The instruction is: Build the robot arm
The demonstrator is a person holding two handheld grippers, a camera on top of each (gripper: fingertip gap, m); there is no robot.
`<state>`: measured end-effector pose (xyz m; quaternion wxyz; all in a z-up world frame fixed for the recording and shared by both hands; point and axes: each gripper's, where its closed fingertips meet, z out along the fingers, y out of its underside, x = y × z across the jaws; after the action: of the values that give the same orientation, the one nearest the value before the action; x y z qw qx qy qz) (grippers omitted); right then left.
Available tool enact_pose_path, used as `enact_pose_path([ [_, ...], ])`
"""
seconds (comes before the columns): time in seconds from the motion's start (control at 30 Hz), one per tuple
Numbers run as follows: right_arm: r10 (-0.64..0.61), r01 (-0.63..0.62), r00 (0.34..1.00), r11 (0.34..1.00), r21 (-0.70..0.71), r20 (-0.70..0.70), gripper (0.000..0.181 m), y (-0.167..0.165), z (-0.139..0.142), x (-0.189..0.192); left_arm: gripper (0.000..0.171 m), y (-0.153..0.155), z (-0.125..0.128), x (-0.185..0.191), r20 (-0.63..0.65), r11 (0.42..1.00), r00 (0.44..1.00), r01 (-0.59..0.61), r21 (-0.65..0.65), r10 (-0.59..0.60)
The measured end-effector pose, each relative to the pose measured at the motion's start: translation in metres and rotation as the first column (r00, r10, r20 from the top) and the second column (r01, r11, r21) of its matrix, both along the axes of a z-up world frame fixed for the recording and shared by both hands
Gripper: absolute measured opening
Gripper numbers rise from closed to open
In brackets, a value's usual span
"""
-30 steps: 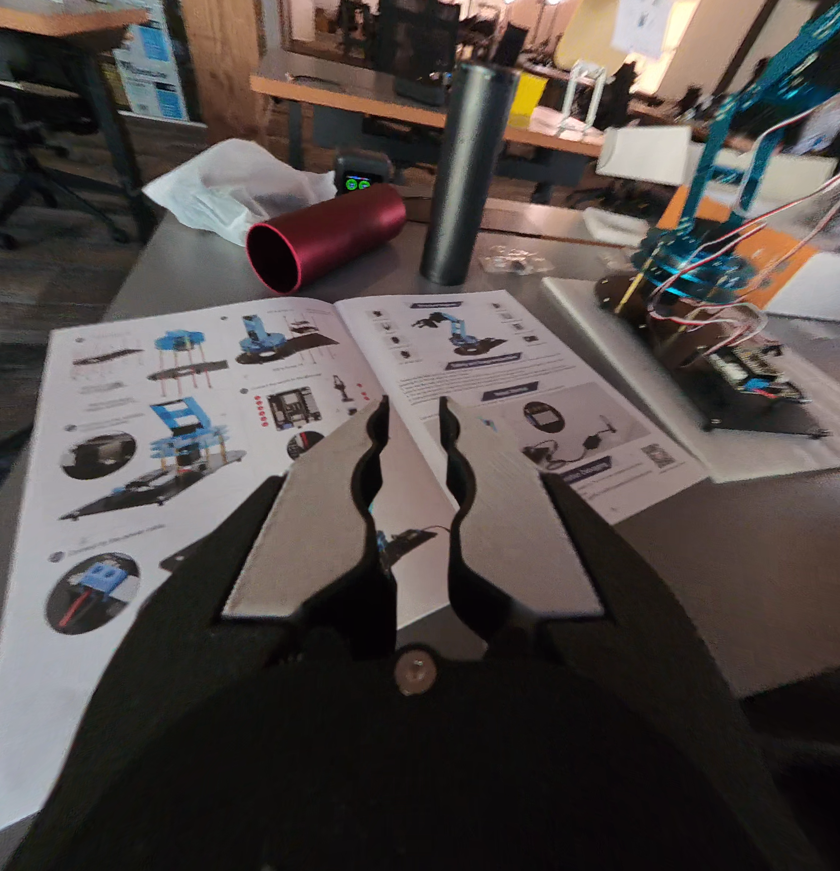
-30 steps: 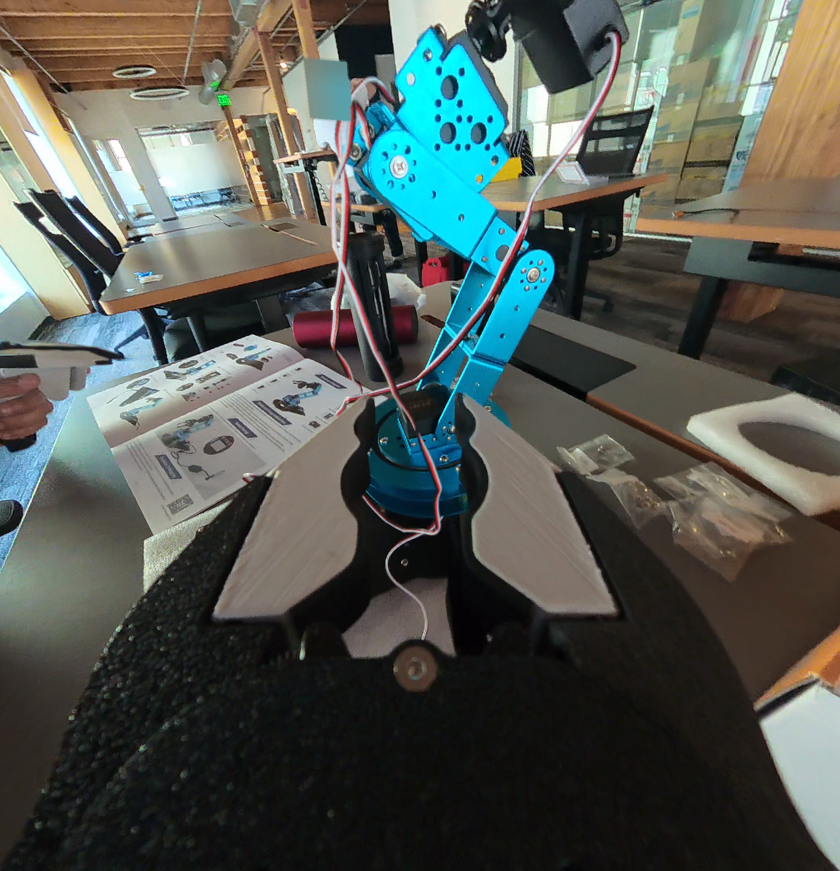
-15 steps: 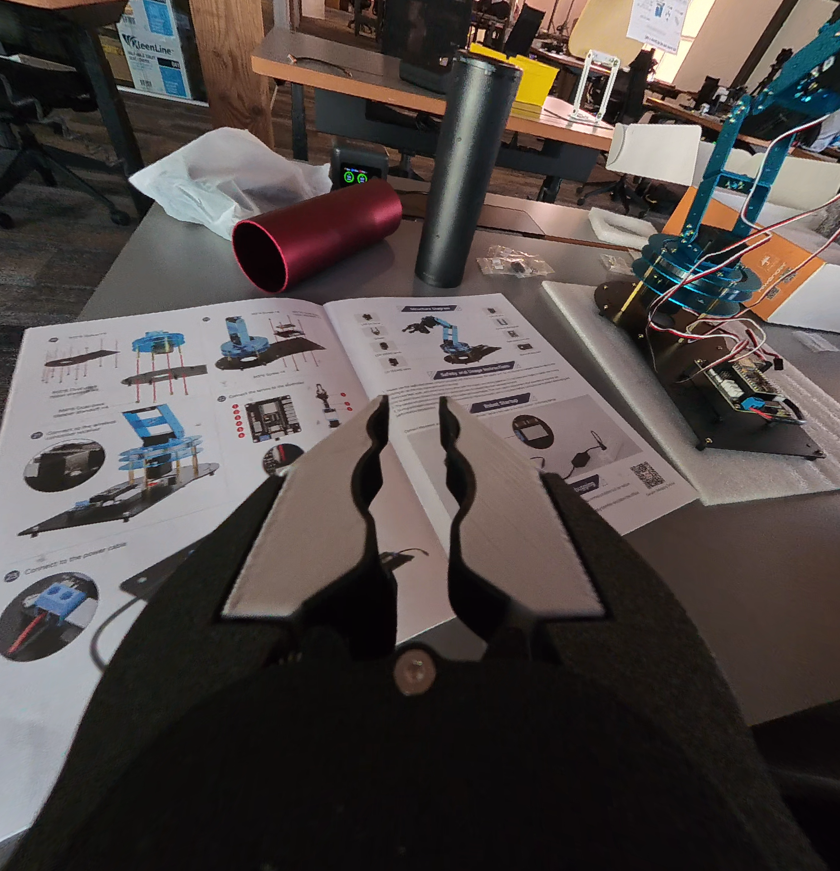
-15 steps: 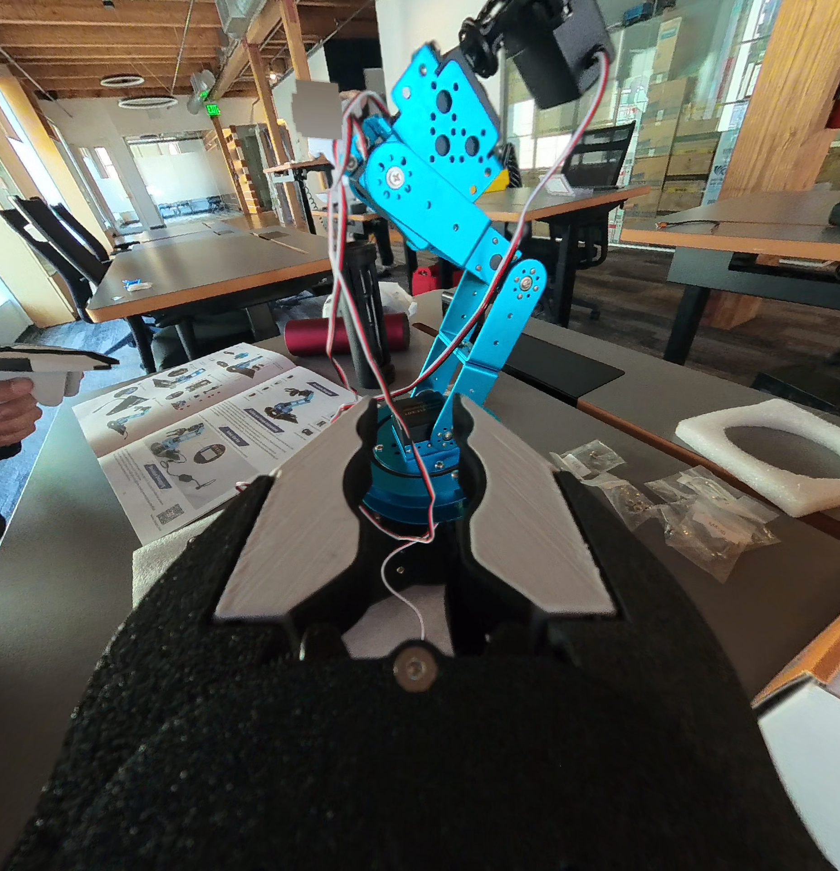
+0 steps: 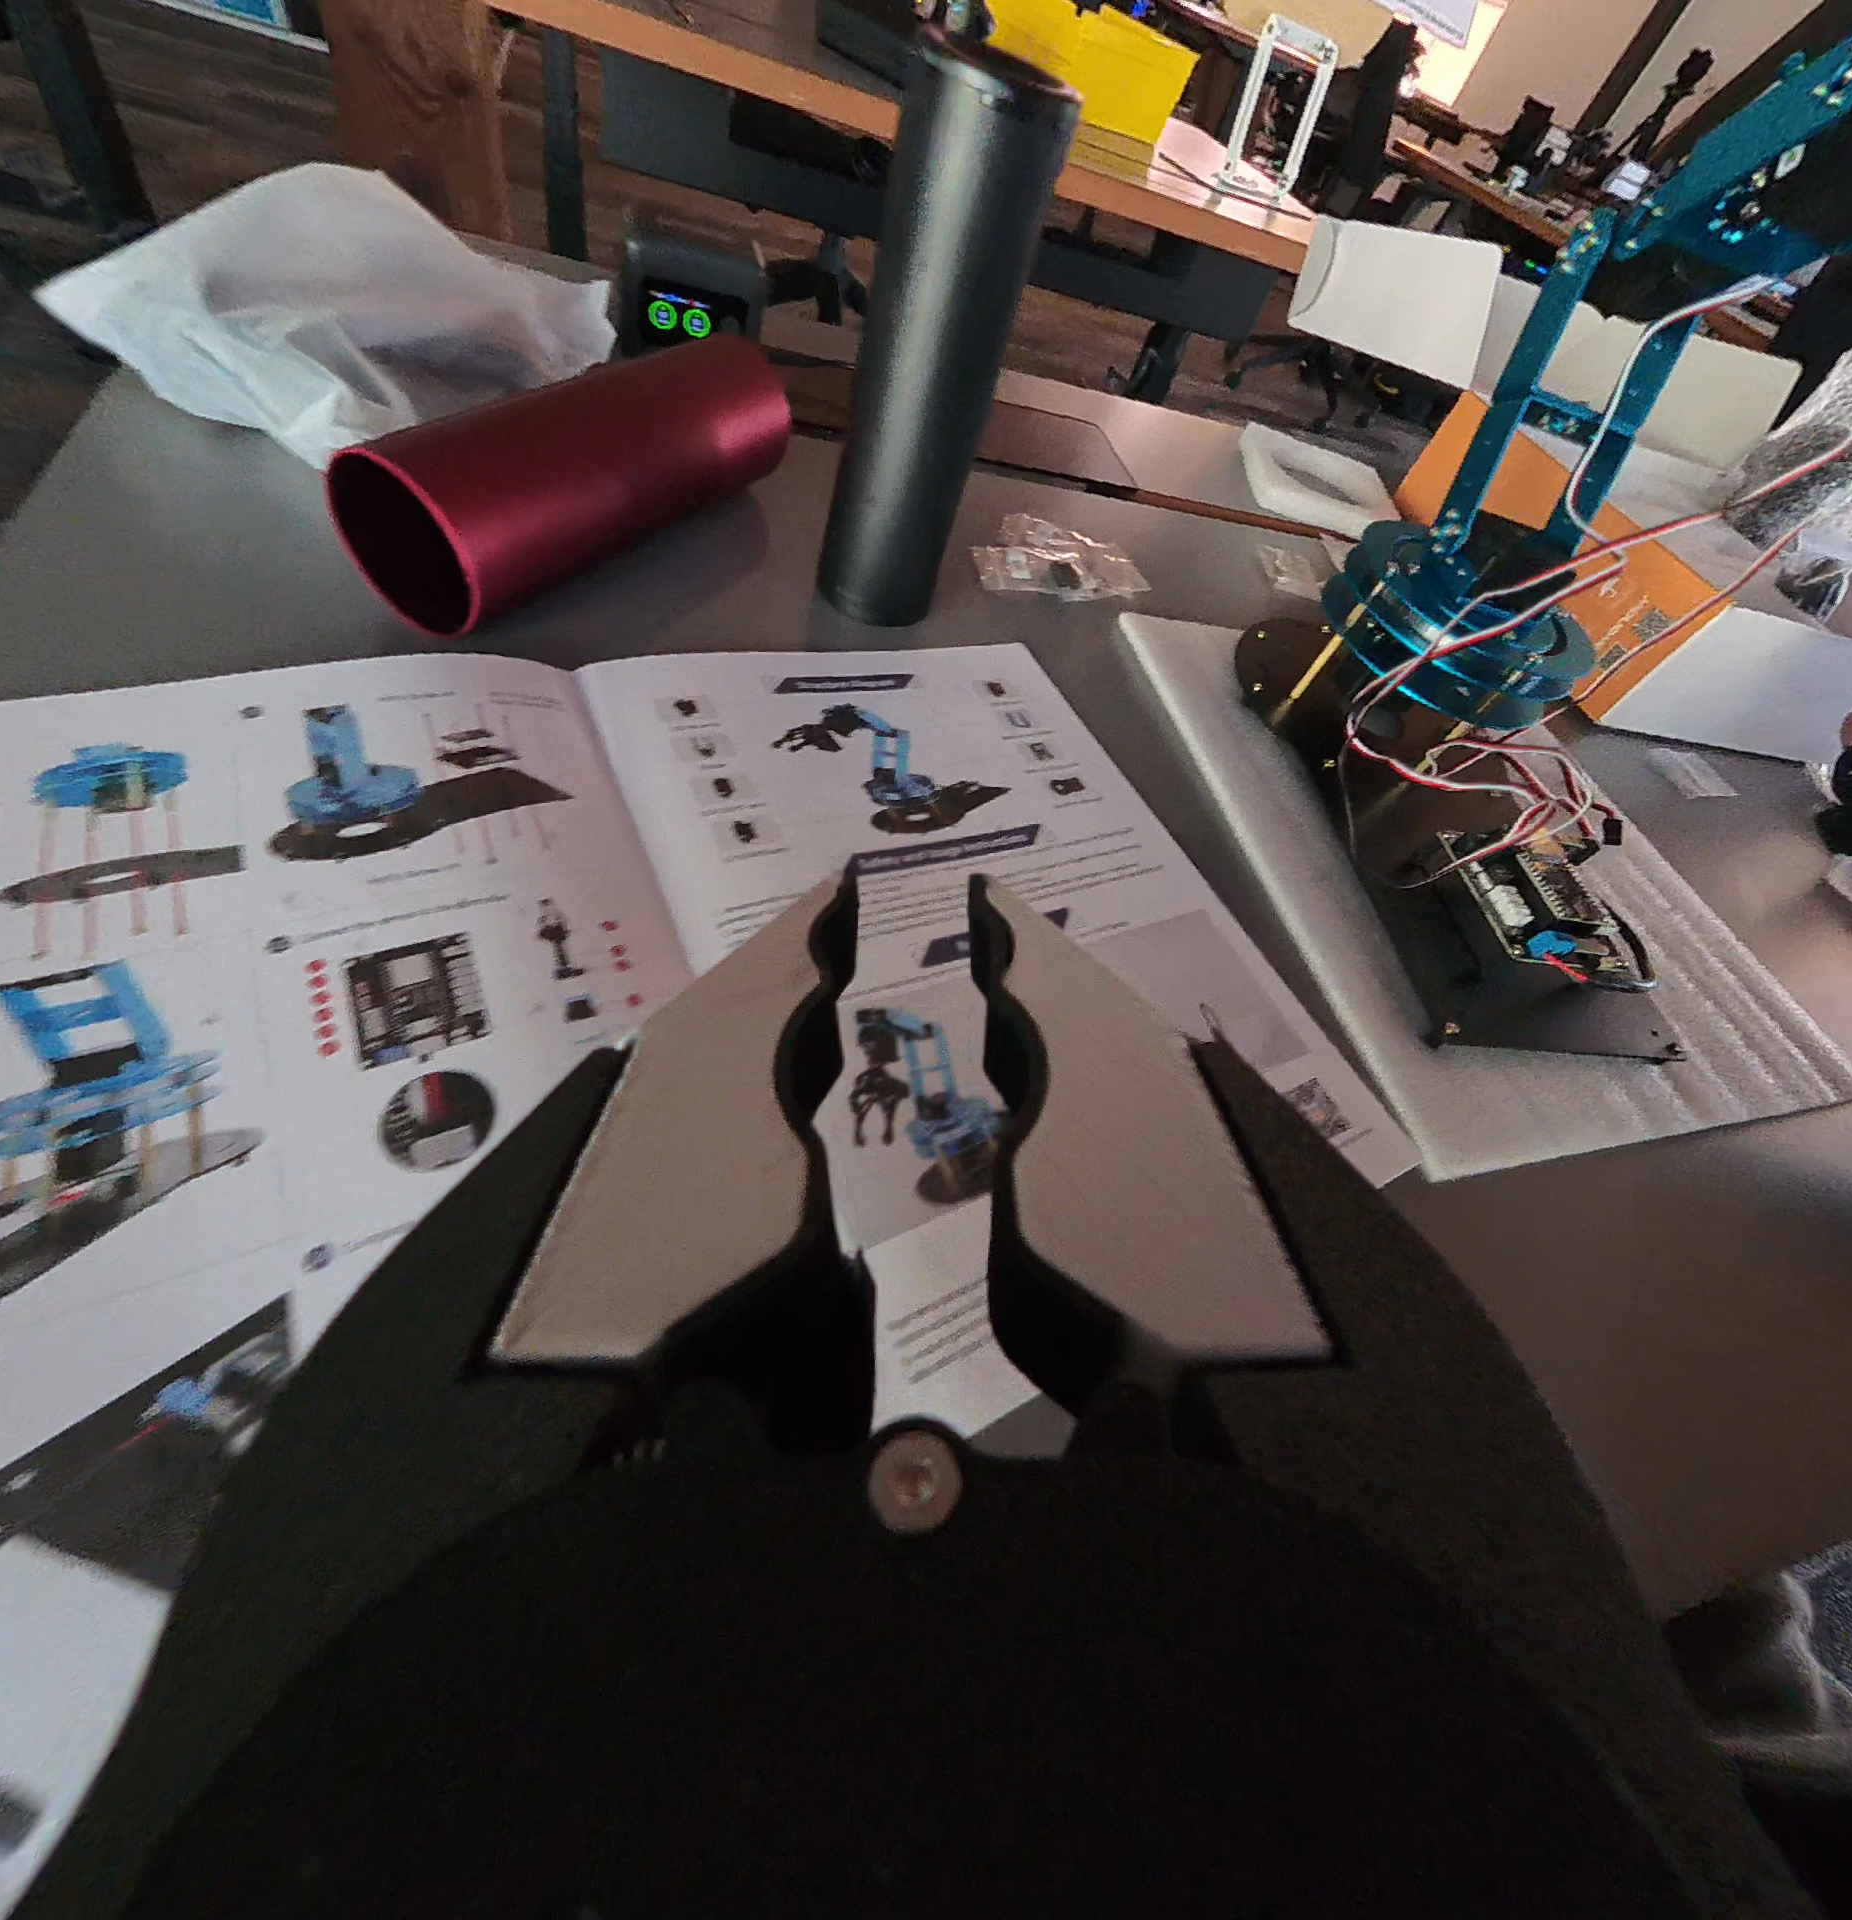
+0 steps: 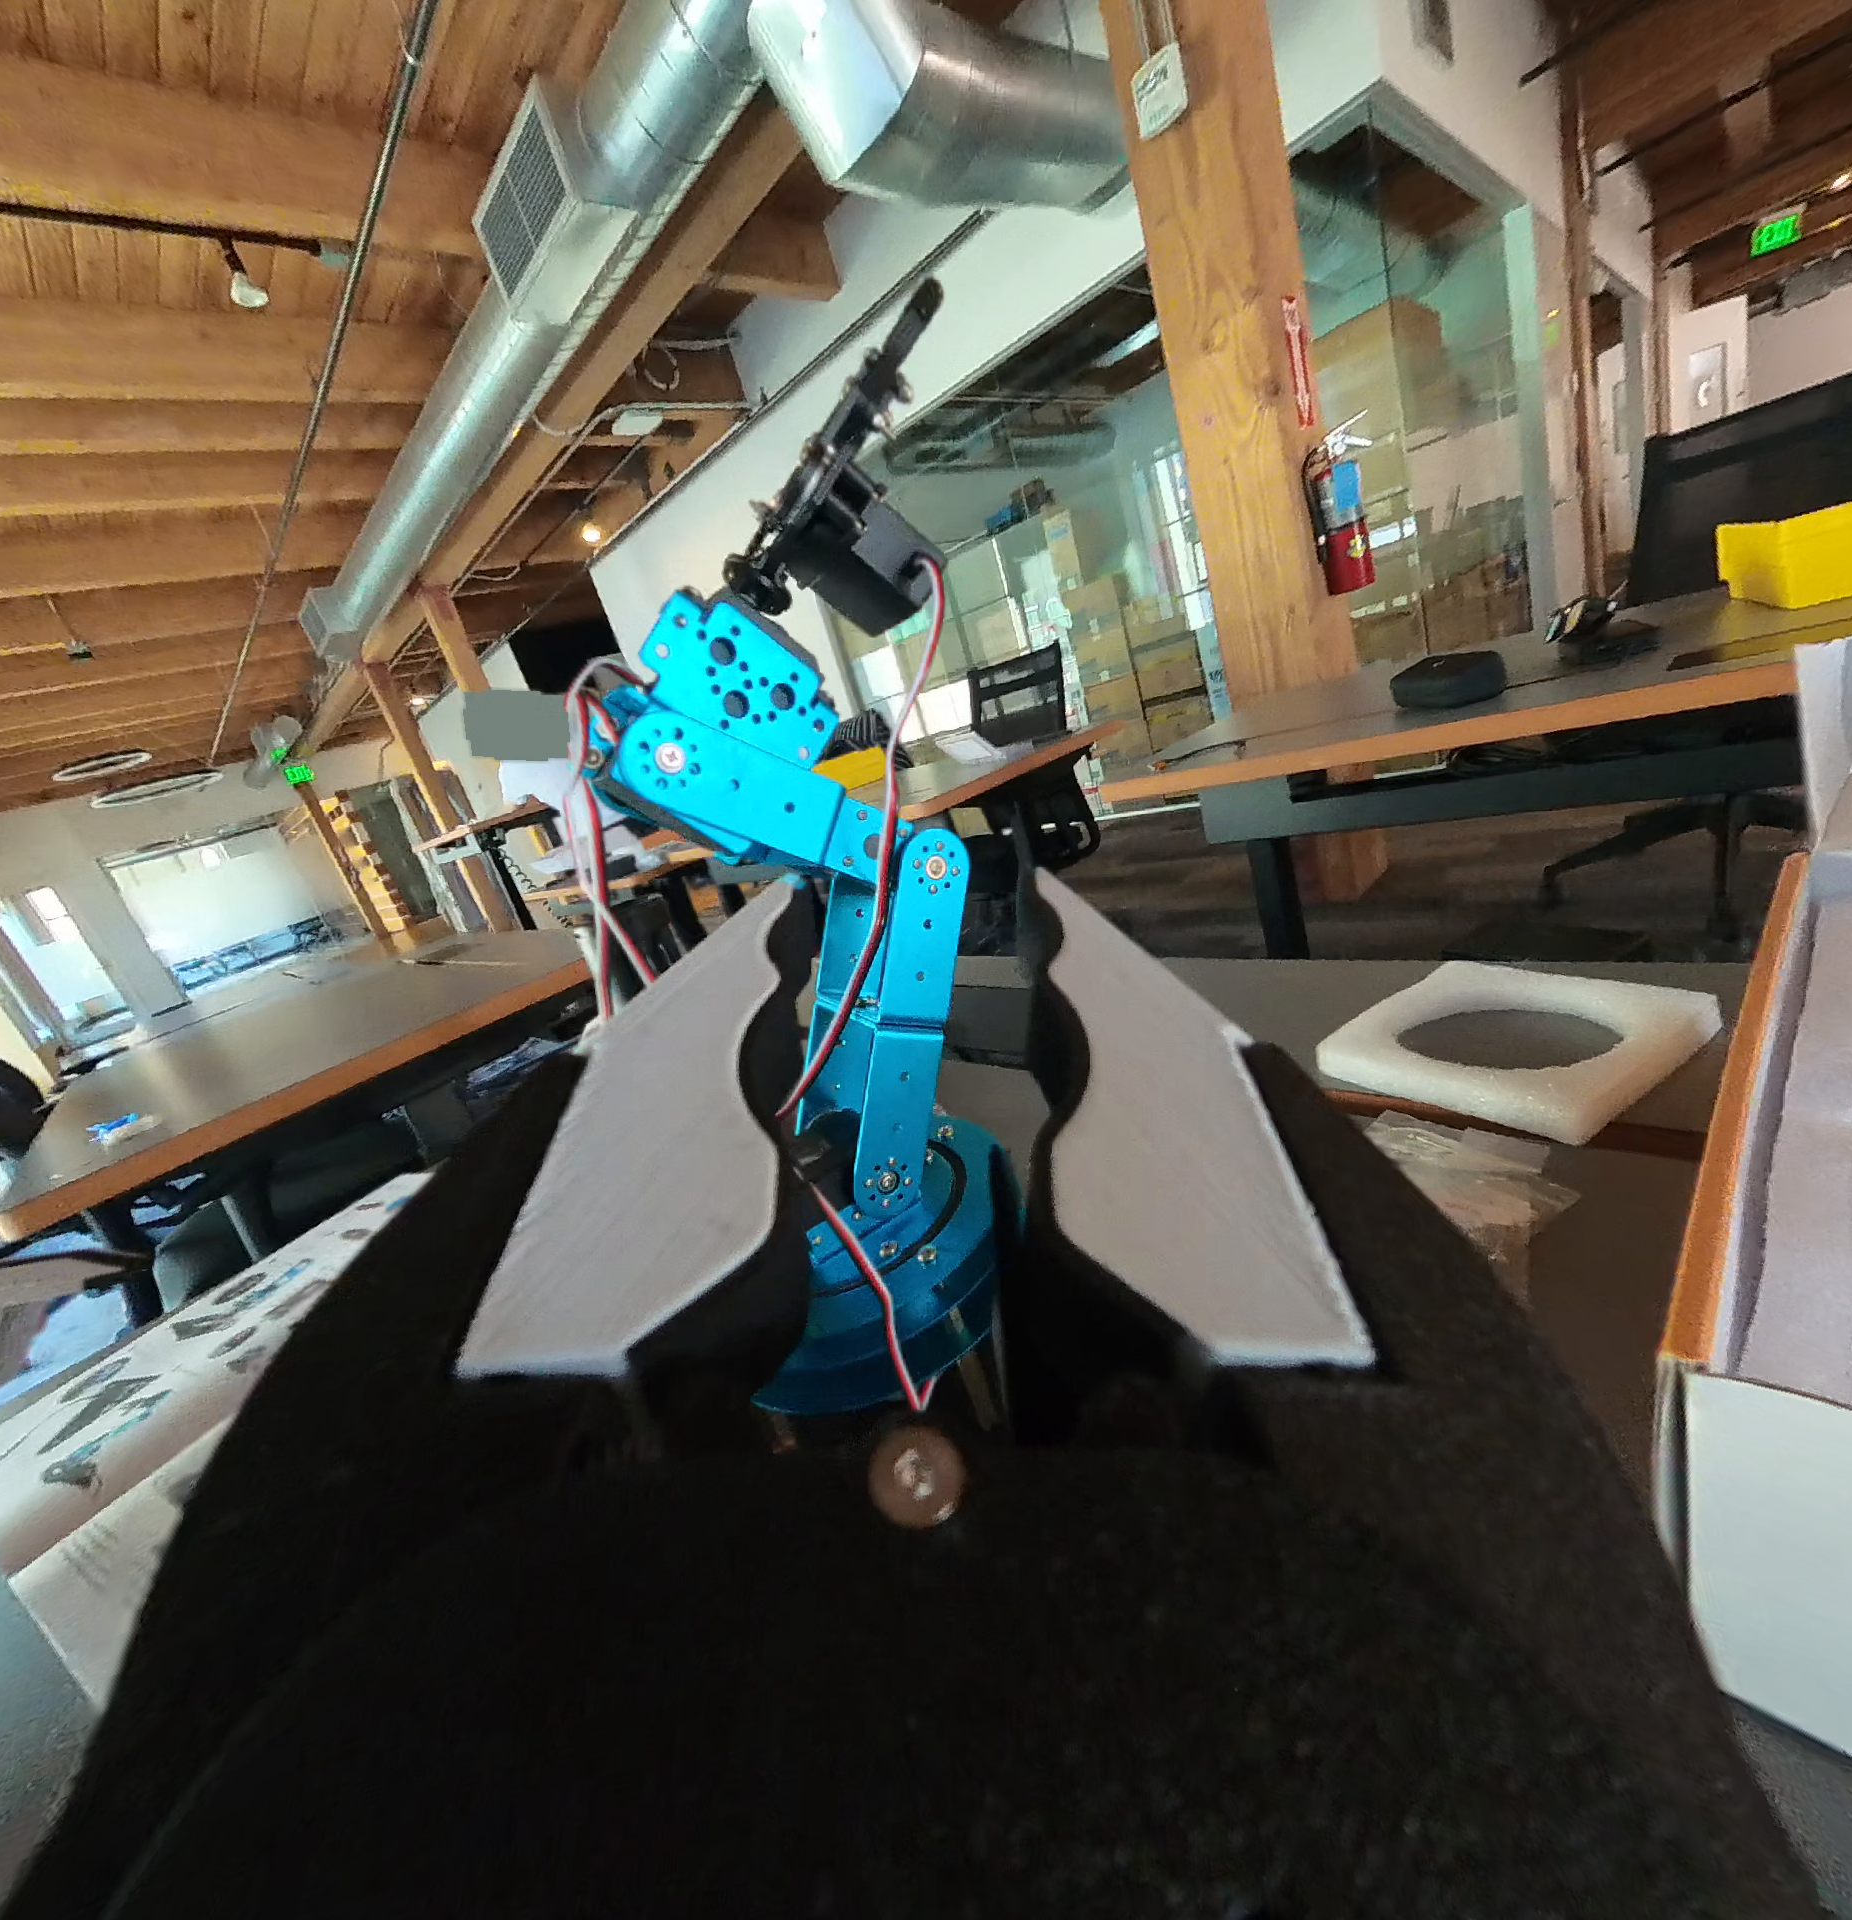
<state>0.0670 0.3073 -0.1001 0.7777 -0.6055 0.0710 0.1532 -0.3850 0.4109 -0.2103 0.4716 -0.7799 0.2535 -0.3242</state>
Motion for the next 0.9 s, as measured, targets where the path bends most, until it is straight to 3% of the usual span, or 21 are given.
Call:
enact_pose_path([
  [0.2,-0.057,0.057,0.994,0.998,0.001,0.095,0.037,-0.004,0.004,0.004,0.020,-0.008,-0.001,0.054,-0.011,0.998,0.998,0.066,-0.010,-0.066],
  [0.47,-0.033,0.035,0.997,0.999,-0.023,0.073,0.037,0.000,-0.002,0.002,0.020,-0.020,-0.001,0.097,-0.084,0.987,0.985,0.154,0.046,-0.150],
  [0.67,-0.048,0.054,0.992,0.997,-0.050,0.114,0.035,0.003,-0.009,0.003,0.020,-0.019,-0.005,0.076,-0.067,0.991,0.990,0.124,0.050,-0.121],
  [0.9,-0.039,0.047,0.994,0.996,-0.076,0.097,0.035,0.007,-0.016,0.006,0.020,-0.001,-0.018,0.010,0.010,0.999,1.000,-0.011,0.040,0.011],
])
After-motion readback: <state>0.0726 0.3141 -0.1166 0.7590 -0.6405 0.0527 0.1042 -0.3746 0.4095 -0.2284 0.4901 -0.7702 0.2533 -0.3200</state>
